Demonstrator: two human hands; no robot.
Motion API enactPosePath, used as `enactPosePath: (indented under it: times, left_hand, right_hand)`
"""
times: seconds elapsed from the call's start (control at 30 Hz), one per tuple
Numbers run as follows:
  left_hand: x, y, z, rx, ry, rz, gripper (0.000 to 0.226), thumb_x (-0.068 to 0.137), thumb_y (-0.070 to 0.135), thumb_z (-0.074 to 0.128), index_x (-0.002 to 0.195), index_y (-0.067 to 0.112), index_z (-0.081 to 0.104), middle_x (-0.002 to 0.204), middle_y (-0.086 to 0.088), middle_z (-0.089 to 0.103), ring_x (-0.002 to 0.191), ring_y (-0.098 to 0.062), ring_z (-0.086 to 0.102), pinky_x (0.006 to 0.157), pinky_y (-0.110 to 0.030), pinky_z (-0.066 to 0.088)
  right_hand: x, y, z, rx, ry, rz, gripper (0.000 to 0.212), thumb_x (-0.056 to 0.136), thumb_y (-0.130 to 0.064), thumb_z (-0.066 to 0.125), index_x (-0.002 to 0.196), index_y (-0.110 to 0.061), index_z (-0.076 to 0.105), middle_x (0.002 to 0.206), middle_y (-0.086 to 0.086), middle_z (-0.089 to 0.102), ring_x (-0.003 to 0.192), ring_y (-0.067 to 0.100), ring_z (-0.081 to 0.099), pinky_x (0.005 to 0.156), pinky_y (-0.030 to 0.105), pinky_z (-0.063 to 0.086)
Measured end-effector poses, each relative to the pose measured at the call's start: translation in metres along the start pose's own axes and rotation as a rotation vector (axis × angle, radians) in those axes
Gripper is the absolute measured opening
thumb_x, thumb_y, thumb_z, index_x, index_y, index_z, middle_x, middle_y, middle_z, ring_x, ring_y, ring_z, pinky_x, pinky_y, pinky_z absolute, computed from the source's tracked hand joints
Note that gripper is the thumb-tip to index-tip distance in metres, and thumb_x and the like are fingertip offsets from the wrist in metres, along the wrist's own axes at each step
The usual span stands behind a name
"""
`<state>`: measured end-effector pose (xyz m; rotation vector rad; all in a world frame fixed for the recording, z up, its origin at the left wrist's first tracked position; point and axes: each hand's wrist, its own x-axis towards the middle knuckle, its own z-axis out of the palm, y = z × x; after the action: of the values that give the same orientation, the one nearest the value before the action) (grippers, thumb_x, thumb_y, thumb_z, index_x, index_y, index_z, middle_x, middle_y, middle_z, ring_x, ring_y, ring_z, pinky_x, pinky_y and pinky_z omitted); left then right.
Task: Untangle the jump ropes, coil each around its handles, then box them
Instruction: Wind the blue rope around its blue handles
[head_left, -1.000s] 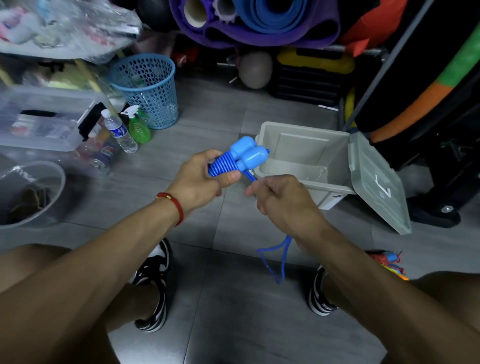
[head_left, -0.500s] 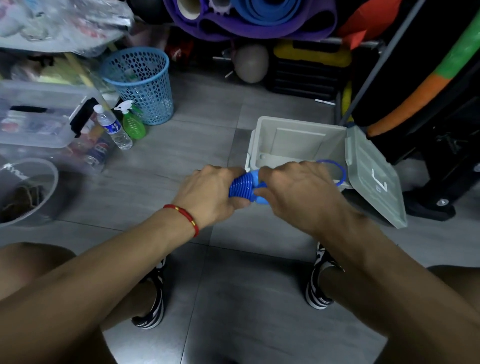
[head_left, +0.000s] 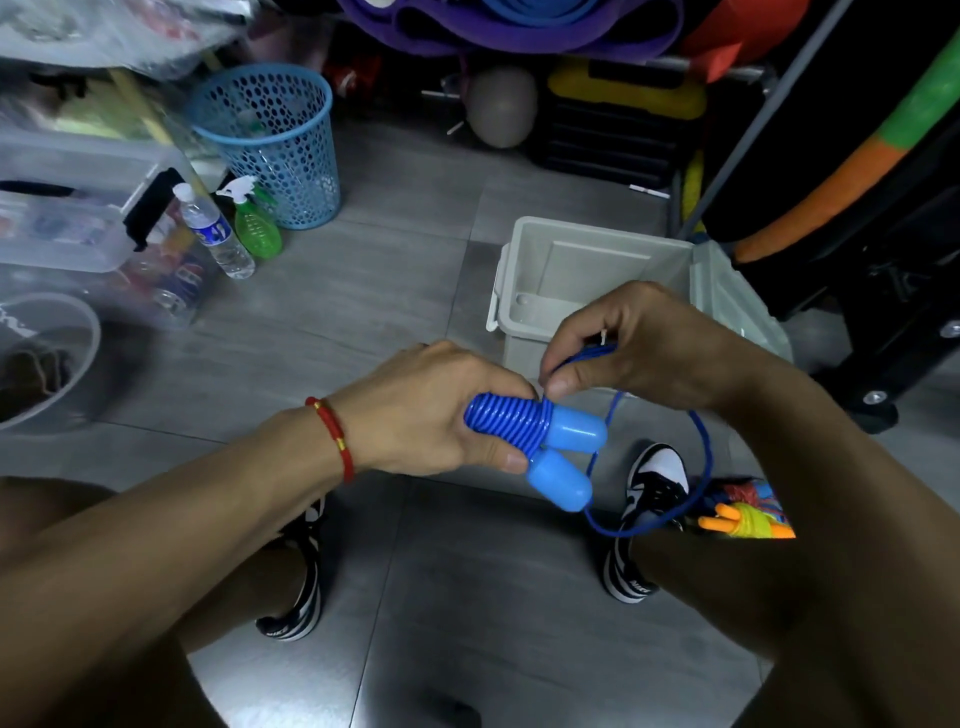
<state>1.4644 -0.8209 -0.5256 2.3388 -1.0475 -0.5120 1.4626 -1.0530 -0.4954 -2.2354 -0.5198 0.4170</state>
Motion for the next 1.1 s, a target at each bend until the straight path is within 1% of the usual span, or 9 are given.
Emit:
enactPosePath:
  times: [0.17,0.3,0.37,0.47,0.57,0.67,0.77,0.93,1.1]
  left_hand:
    - [-0.009,0.014,-0.011,-0.426,-0.046,0.047,0.035,0.074,0.036,0.087,0.102,0.024,0.069,0.082,-0.002,0.067,0.072,-0.025,0.062,0.069,-0.047,0.054]
    - [-0.011,0.006,-0.011,-0.693,0.083,0.015,0.047,0.074,0.024,0.086,0.113,0.021,0.060,0.104,-0.002,0.069,0.093,-0.022,0.068,0.082,-0.035,0.056]
    - [-0.008,-0.001,-0.010,-0.822,0.195,-0.052,0.053,0.074,0.026,0.084,0.118,0.018,0.056,0.107,-0.017,0.069,0.080,-0.031,0.067,0.068,-0.035,0.055]
    - [0.000,-0.010,-0.008,-0.907,0.333,-0.196,0.052,0.075,0.022,0.079,0.123,0.017,0.058,0.105,-0.026,0.068,0.057,-0.019,0.054,0.056,-0.033,0.044]
    - [0.003,-0.017,-0.007,-0.856,0.331,-0.271,0.043,0.081,0.016,0.078,0.121,0.014,0.064,0.097,-0.022,0.071,0.057,-0.015,0.051,0.054,-0.030,0.041]
    - [0.004,-0.021,-0.003,-0.776,0.365,-0.297,0.037,0.086,0.006,0.075,0.122,0.014,0.065,0.083,0.003,0.071,0.056,-0.001,0.055,0.052,-0.023,0.044]
    - [0.009,-0.028,0.005,-0.704,0.411,-0.334,0.040,0.081,0.016,0.081,0.119,0.021,0.068,0.082,0.012,0.069,0.061,0.002,0.057,0.058,-0.024,0.047]
    - [0.016,-0.039,0.011,-0.248,0.494,-0.405,0.041,0.077,0.032,0.081,0.116,0.032,0.066,0.090,0.009,0.072,0.085,-0.013,0.068,0.083,-0.039,0.056]
    - [0.023,-0.025,0.028,0.167,0.643,-0.285,0.056,0.082,0.024,0.075,0.133,0.020,0.054,0.103,-0.009,0.066,0.094,-0.035,0.064,0.076,-0.046,0.054]
  right_hand:
    - [-0.002,0.009,-0.001,0.419,-0.010,0.011,0.012,0.081,-0.015,0.078,0.089,-0.008,0.073,0.081,0.023,0.069,0.073,0.024,0.061,0.068,0.026,0.048]
    - [0.000,0.017,0.015,0.526,0.143,0.073,0.019,0.080,-0.005,0.065,0.071,-0.020,0.074,0.066,-0.008,0.070,0.059,0.001,0.061,0.056,0.014,0.049]
    - [0.000,0.015,0.033,0.565,0.166,0.079,0.021,0.093,-0.004,0.063,0.074,-0.012,0.065,0.059,-0.008,0.063,0.048,0.003,0.045,0.048,0.014,0.036]
    - [0.002,0.014,0.056,0.574,0.167,0.048,0.020,0.101,-0.011,0.054,0.087,-0.007,0.066,0.067,0.001,0.054,0.053,0.006,0.036,0.052,0.019,0.031]
    - [0.006,0.010,0.069,0.424,0.189,0.108,0.020,0.105,-0.009,0.048,0.099,-0.005,0.067,0.070,-0.005,0.054,0.057,0.003,0.041,0.059,0.018,0.037]
    - [0.008,0.006,0.076,0.252,0.220,0.175,0.024,0.106,-0.016,0.042,0.096,-0.015,0.065,0.068,-0.002,0.061,0.056,0.008,0.051,0.061,0.023,0.044]
    - [0.008,0.003,0.078,0.332,0.185,0.277,0.027,0.107,-0.015,0.037,0.095,-0.014,0.061,0.073,0.009,0.068,0.057,0.015,0.059,0.060,0.026,0.048]
    - [0.009,-0.010,0.092,0.463,0.256,0.407,0.029,0.104,-0.019,0.041,0.094,-0.015,0.068,0.065,-0.003,0.065,0.052,0.008,0.048,0.060,0.028,0.043]
    - [0.018,-0.026,0.084,0.686,0.488,0.512,0.030,0.096,-0.027,0.058,0.084,-0.001,0.068,0.062,-0.003,0.054,0.042,0.006,0.034,0.047,0.023,0.030]
